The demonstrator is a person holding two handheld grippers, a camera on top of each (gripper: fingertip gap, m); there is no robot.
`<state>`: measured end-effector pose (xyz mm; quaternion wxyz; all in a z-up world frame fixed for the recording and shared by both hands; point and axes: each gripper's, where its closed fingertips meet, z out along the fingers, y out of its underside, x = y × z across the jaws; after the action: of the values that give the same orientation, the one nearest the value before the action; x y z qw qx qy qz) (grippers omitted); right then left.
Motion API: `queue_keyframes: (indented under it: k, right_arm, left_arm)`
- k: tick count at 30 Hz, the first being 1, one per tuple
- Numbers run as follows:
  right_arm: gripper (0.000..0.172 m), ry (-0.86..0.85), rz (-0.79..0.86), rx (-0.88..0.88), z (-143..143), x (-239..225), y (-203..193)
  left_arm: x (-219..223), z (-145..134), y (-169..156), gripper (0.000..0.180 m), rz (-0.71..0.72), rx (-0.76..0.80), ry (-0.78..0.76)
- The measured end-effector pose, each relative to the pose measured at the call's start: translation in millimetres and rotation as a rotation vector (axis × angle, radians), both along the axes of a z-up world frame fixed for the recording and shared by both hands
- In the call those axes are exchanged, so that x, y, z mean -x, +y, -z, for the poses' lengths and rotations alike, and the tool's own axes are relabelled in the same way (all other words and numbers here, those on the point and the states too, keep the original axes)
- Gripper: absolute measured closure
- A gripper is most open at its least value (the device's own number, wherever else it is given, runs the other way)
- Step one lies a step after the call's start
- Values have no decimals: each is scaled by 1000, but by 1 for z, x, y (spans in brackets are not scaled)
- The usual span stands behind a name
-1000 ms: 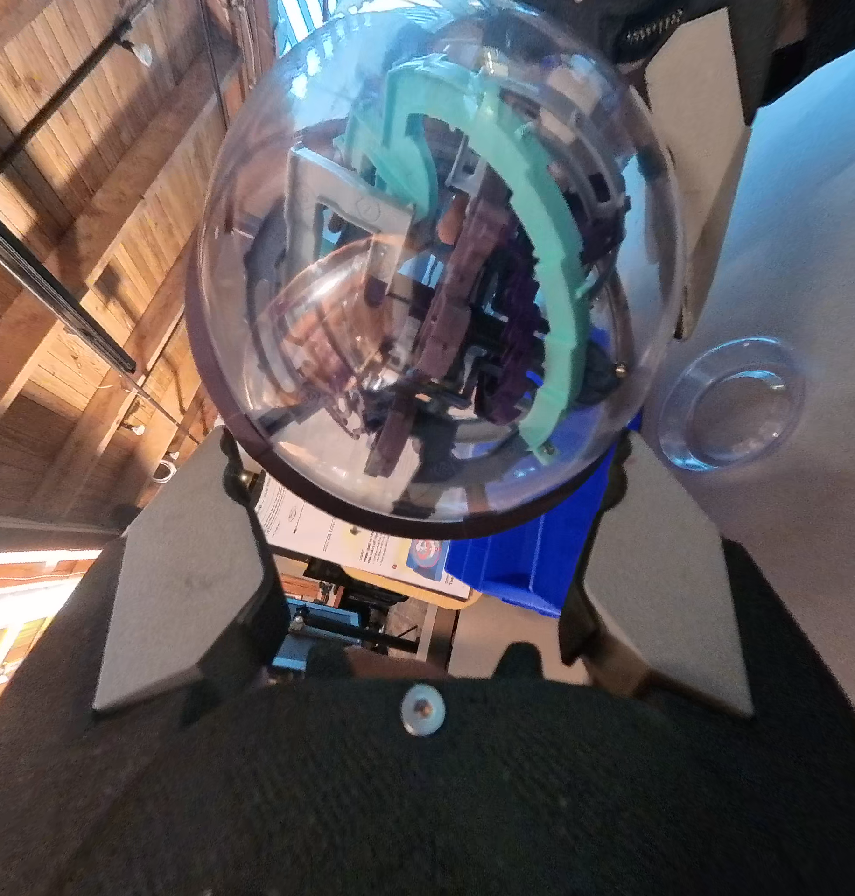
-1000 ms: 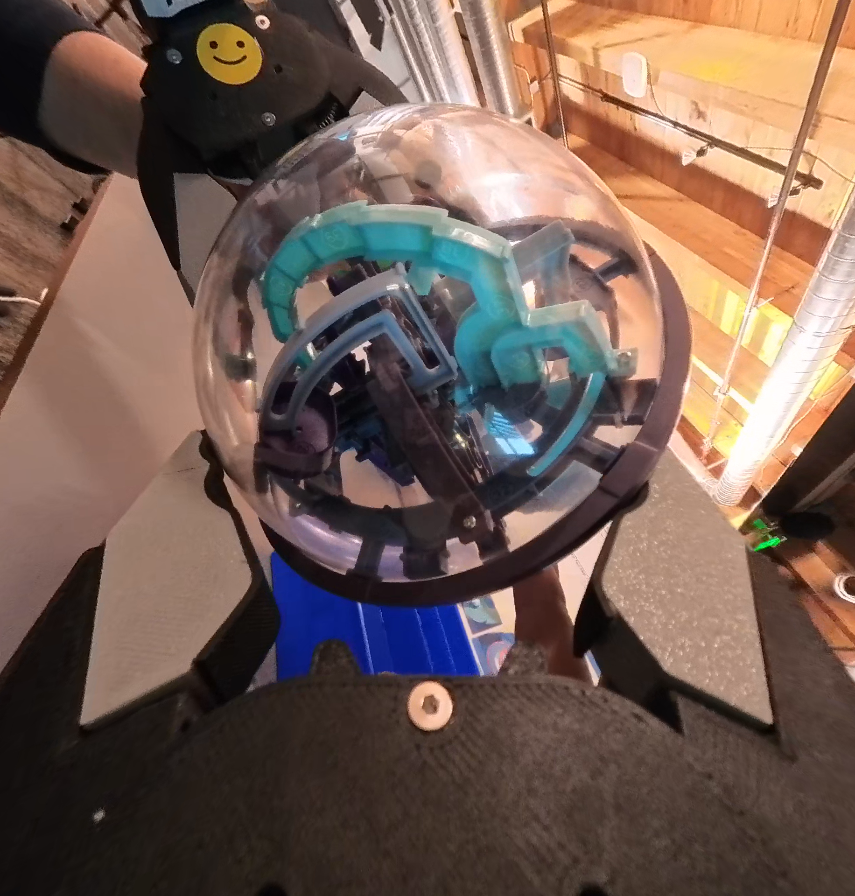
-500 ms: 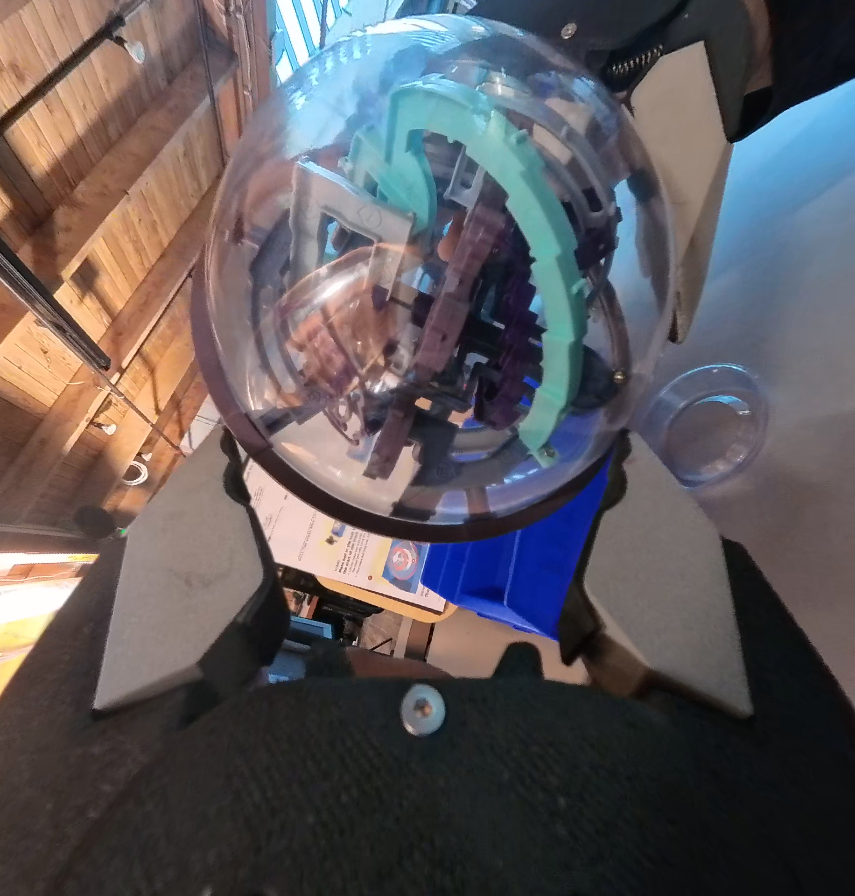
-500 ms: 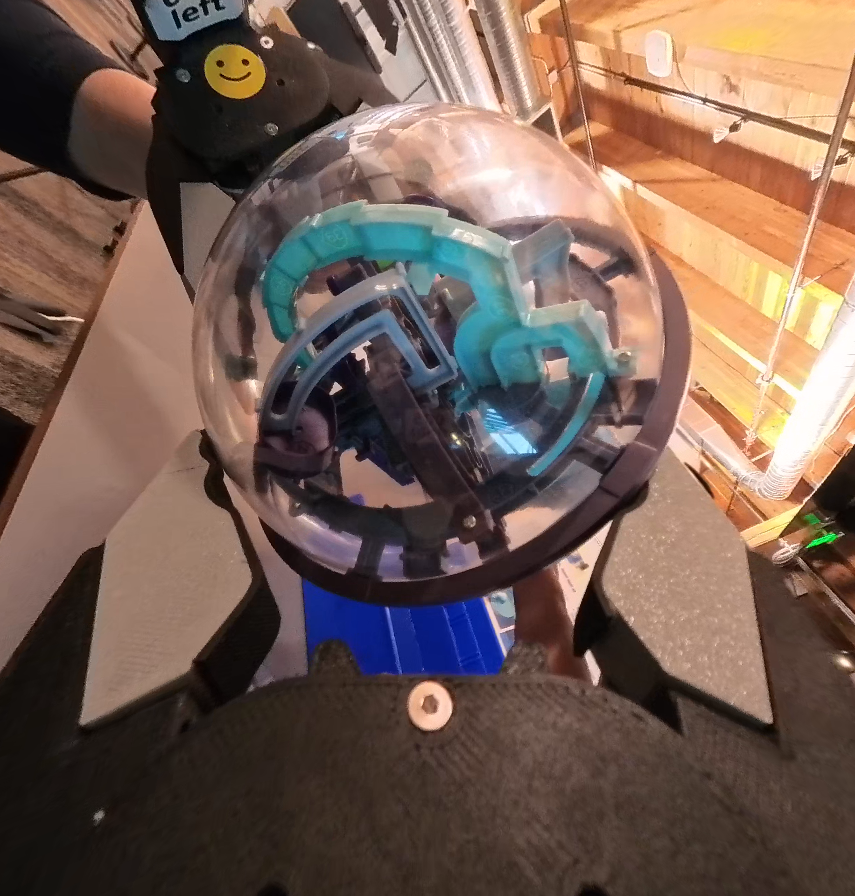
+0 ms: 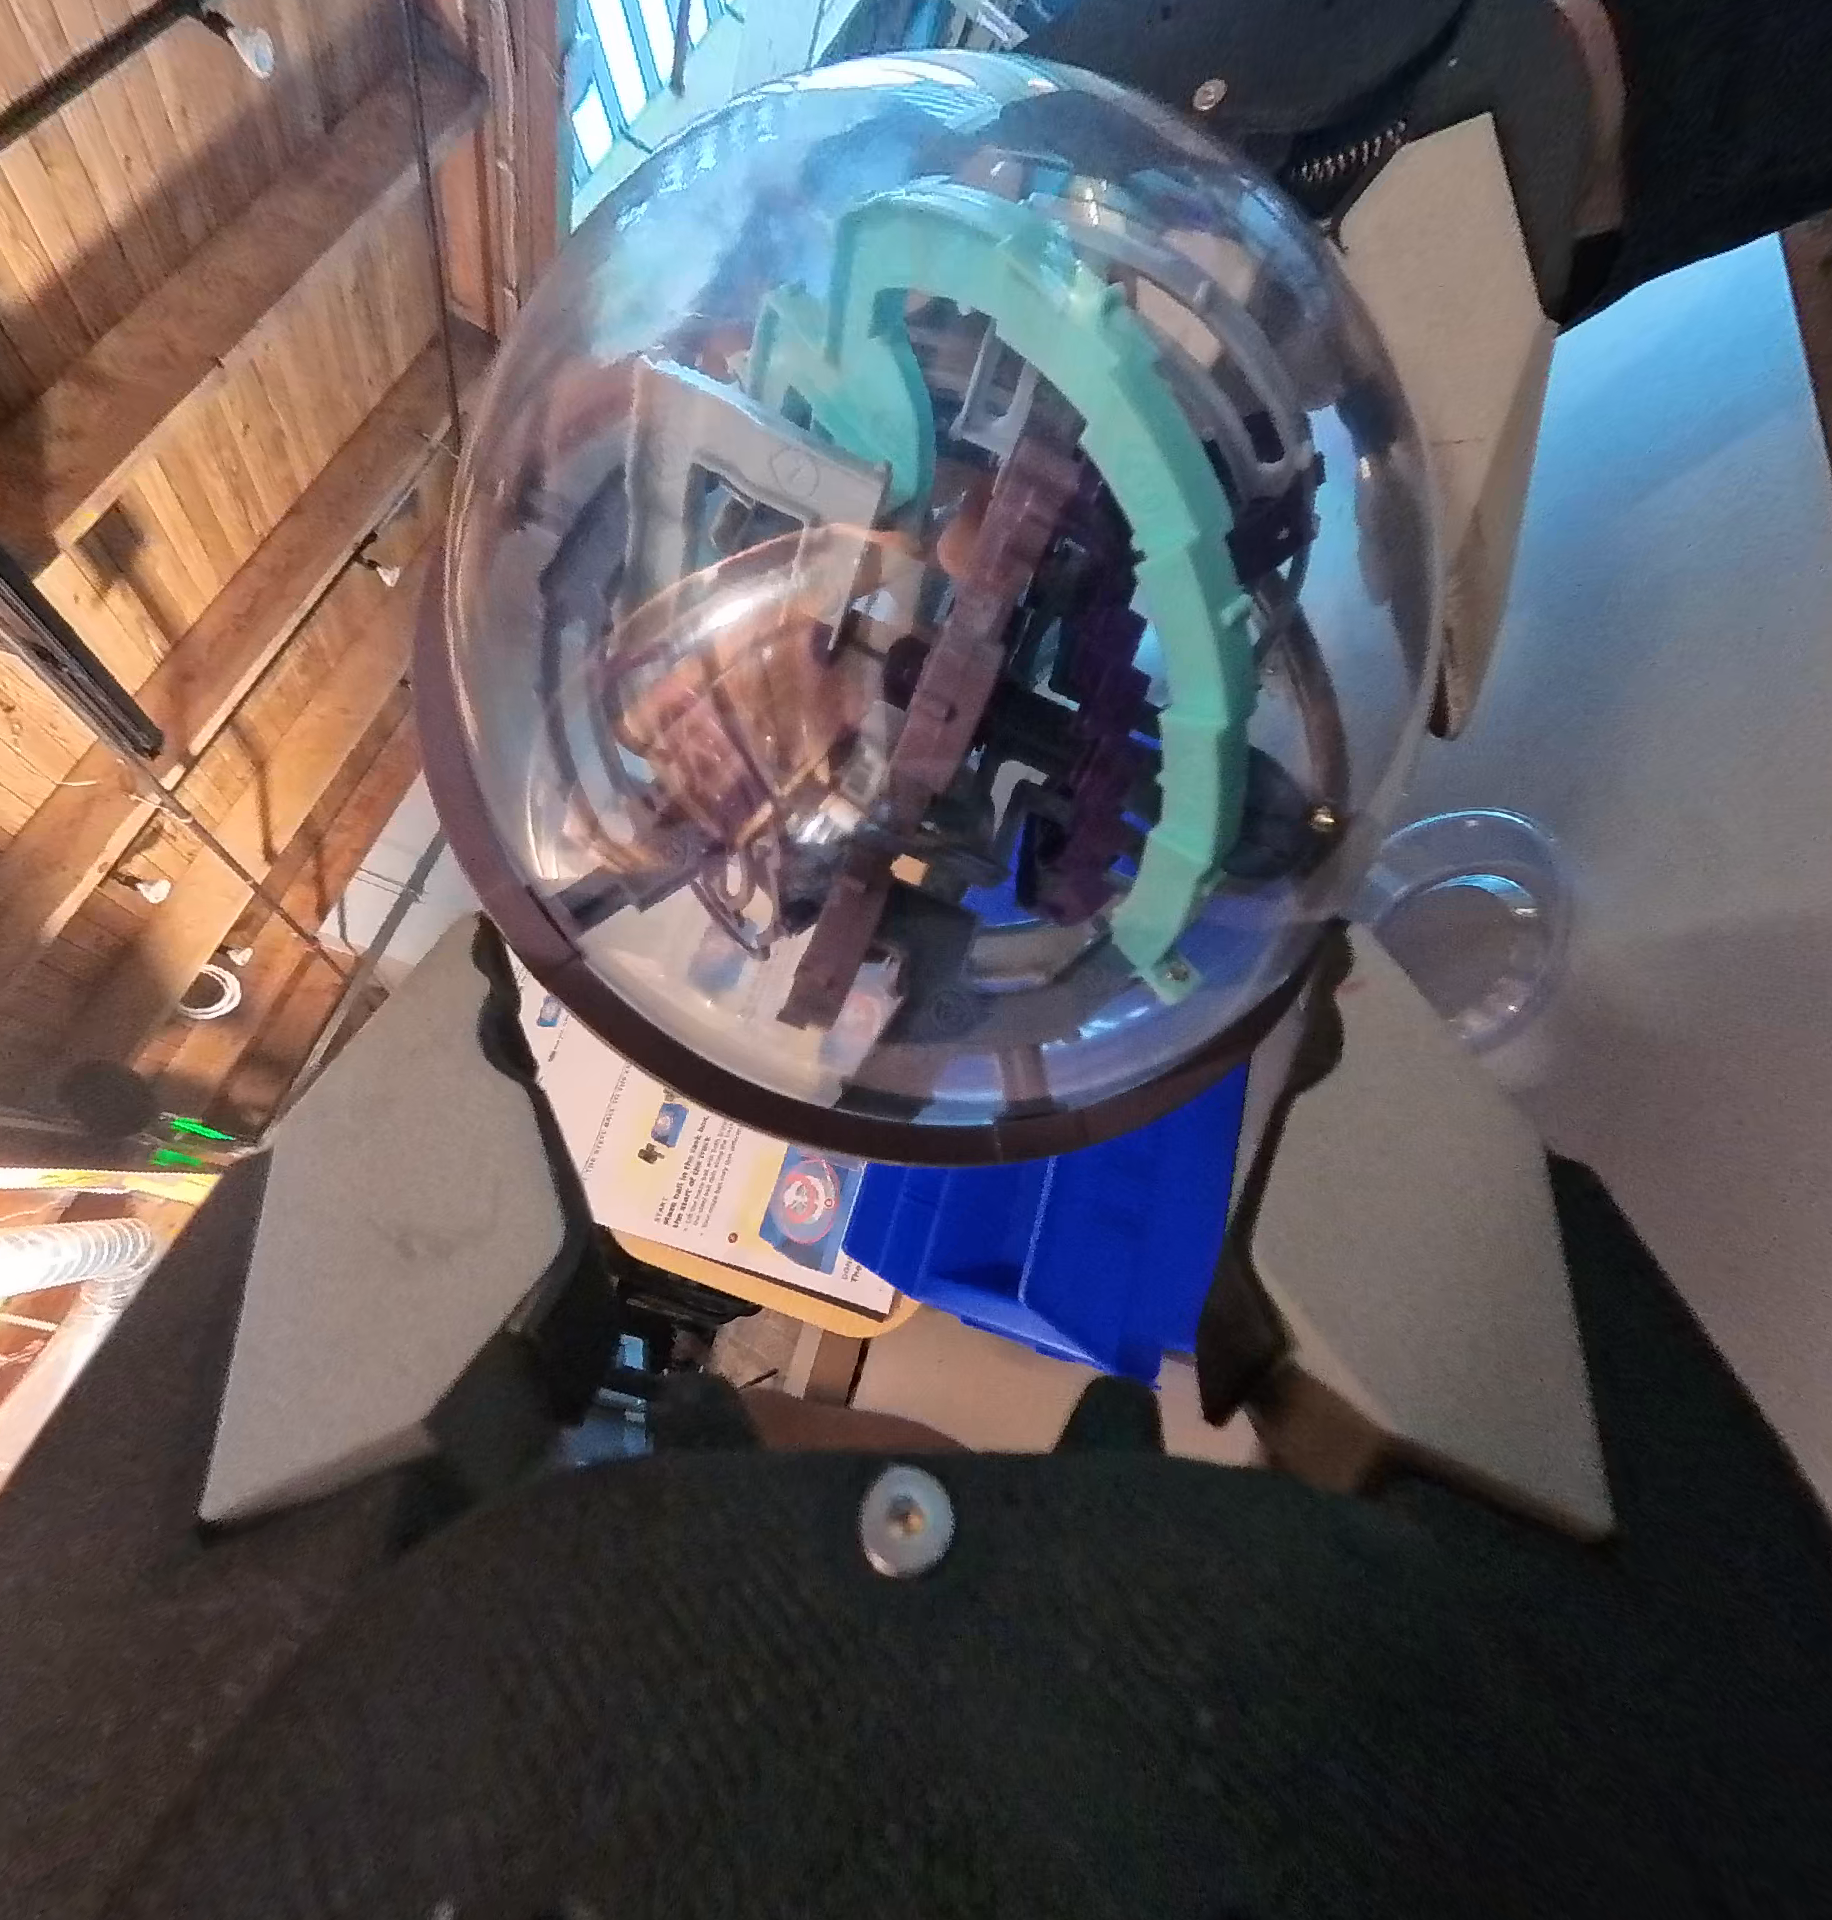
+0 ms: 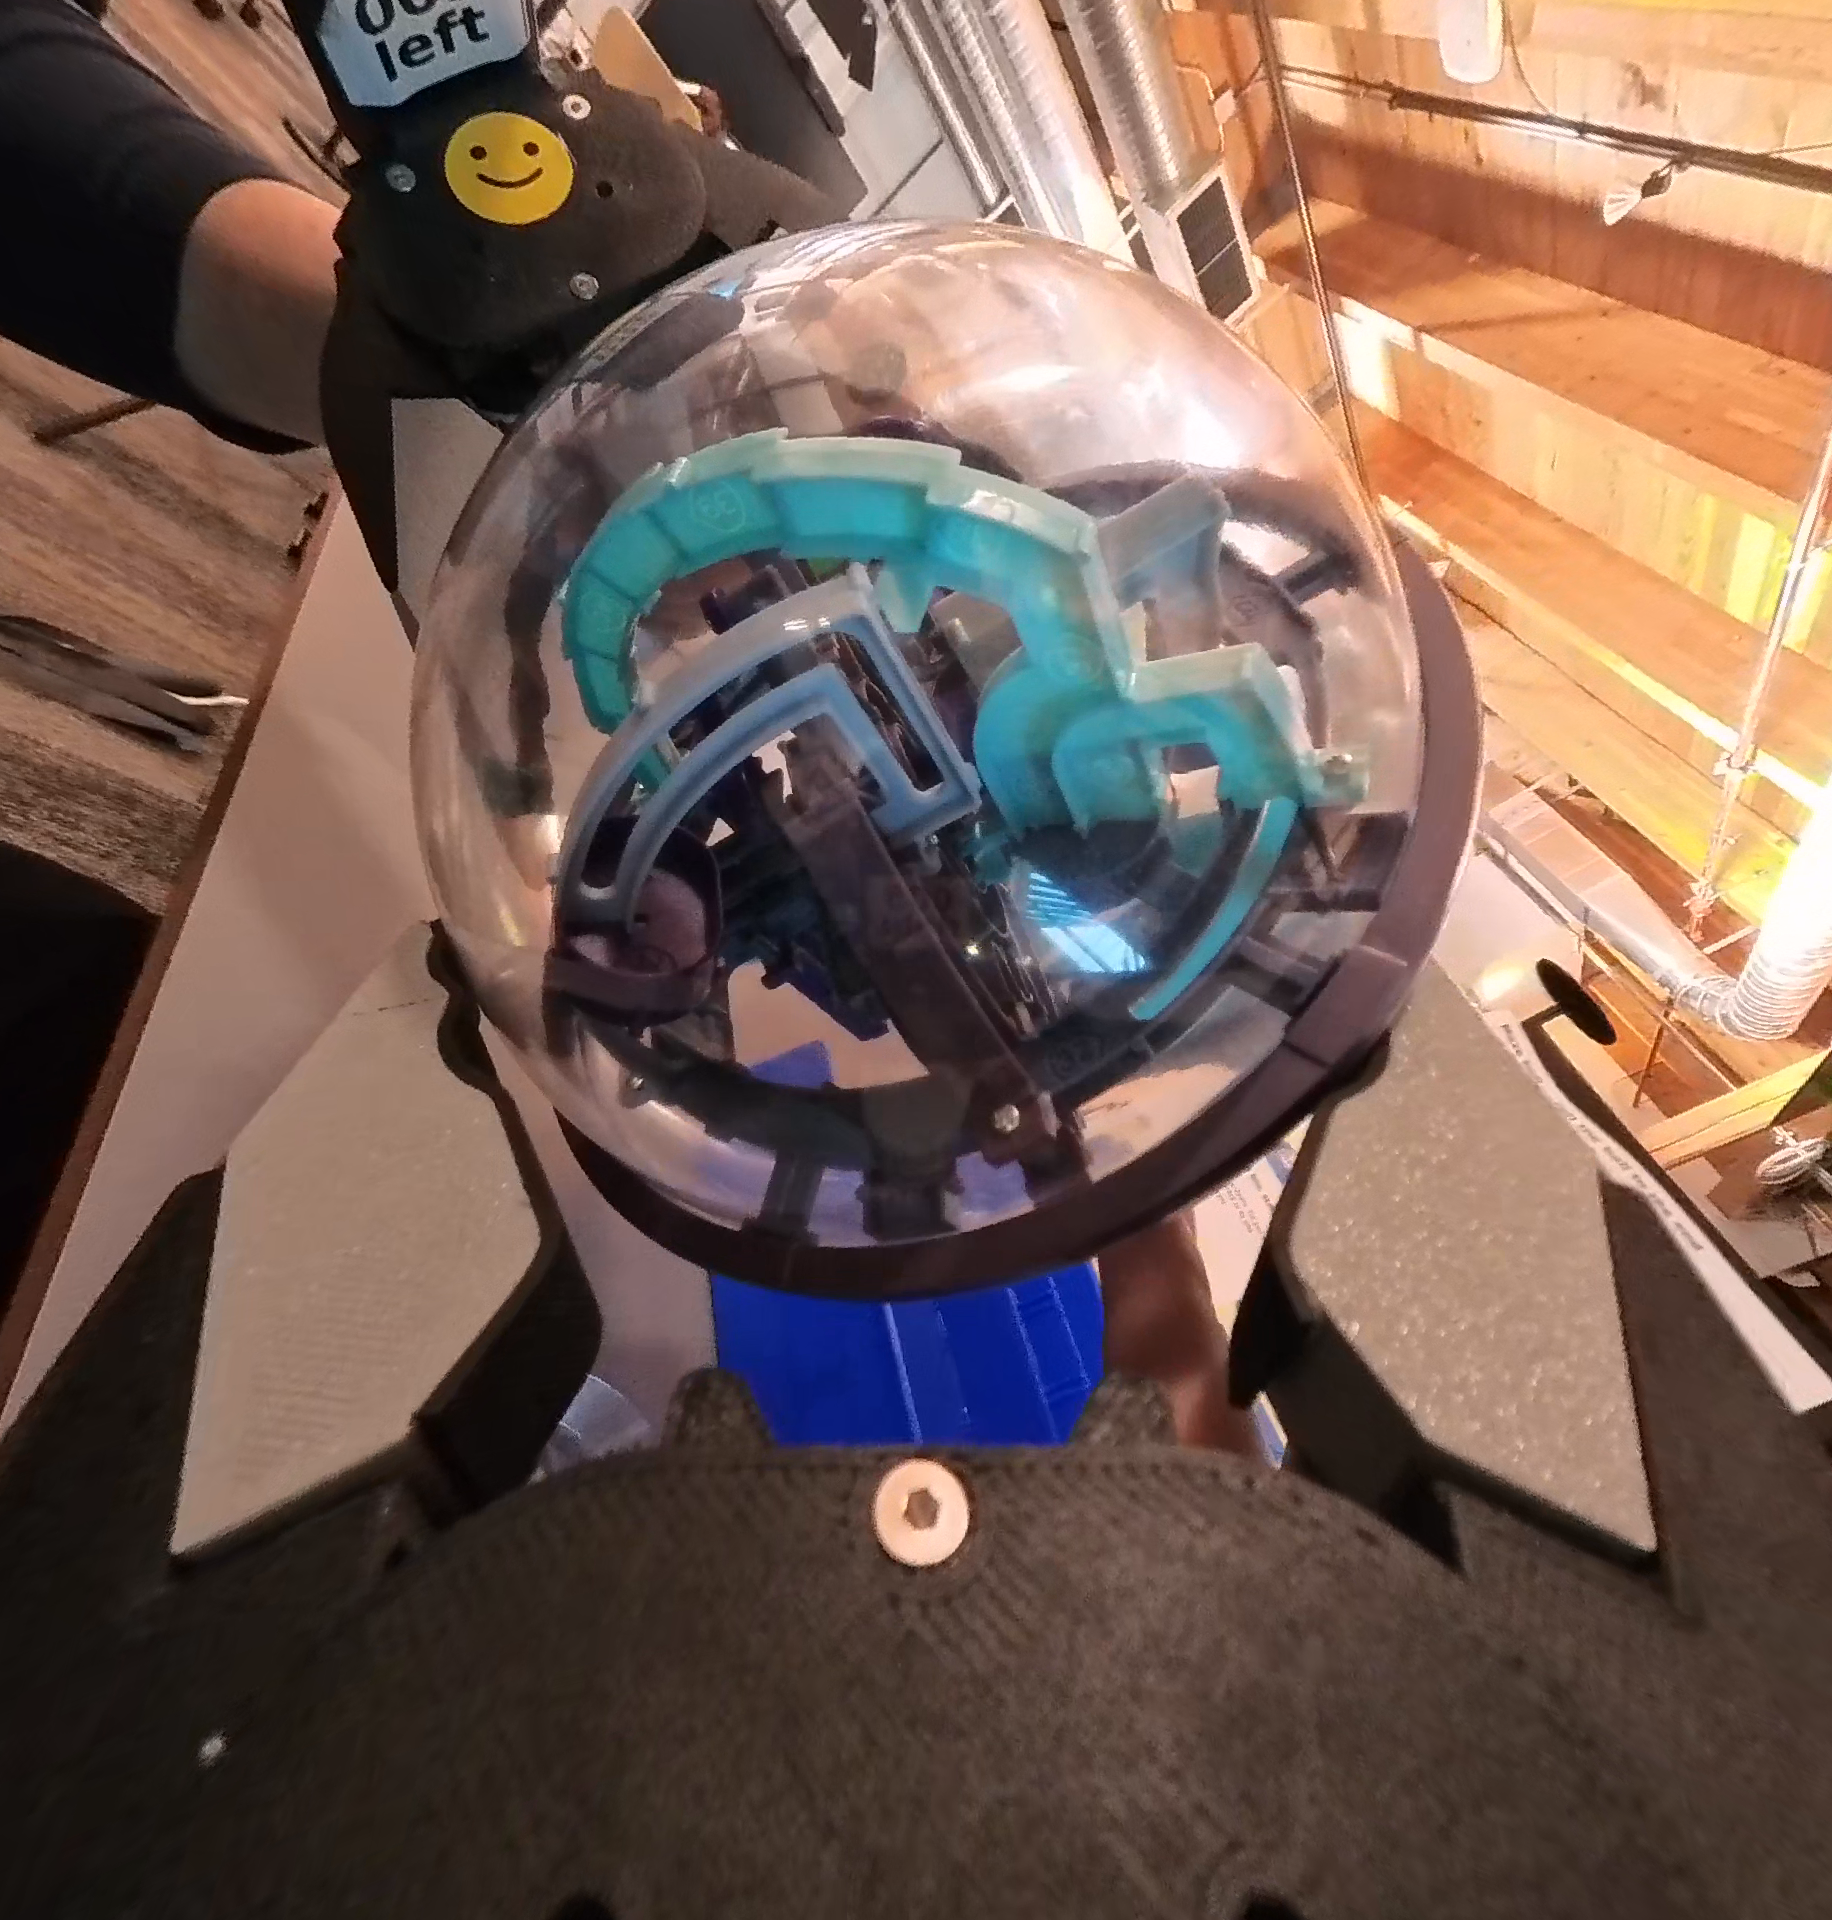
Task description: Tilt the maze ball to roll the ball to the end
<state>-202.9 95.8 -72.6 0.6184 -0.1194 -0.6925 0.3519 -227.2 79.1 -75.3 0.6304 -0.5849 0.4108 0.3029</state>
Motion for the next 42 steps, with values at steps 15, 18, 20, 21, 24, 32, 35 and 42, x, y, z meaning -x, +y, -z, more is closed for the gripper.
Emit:
queue_keyframes:
  k: [15, 18, 20, 21, 24, 32, 35, 42]
  right_arm:
    - [14, -35, -9, 38, 5, -1, 0]
    - [14, -43, -14, 48, 6, -1, 0]
    - [14, -49, -16, 54, 6, -2, 0]
    - [14, -51, -17, 57, 6, -2, 0]
    - [14, -56, -20, 63, 6, -2, 0]
    - [14, -74, -26, 84, 7, -2, -1]
    - [14, -84, -31, 97, 7, -3, -1]
    - [14, -108, -34, 120, 8, -3, -1]
  left_arm:
    - [-2, 4, 0, 35, 6, 30, -37]
    - [-3, 5, 0, 35, 10, 34, -46]
    - [-3, 5, -1, 35, 12, 38, -52]
    - [-3, 6, 0, 35, 13, 40, -55]
    - [-4, 6, -1, 35, 16, 43, -60]
    - [-4, 7, -1, 36, 21, 56, -80]
    - [-5, 6, -1, 36, 26, 64, -92]
    - [-6, 7, -2, 35, 38, 76, -118]
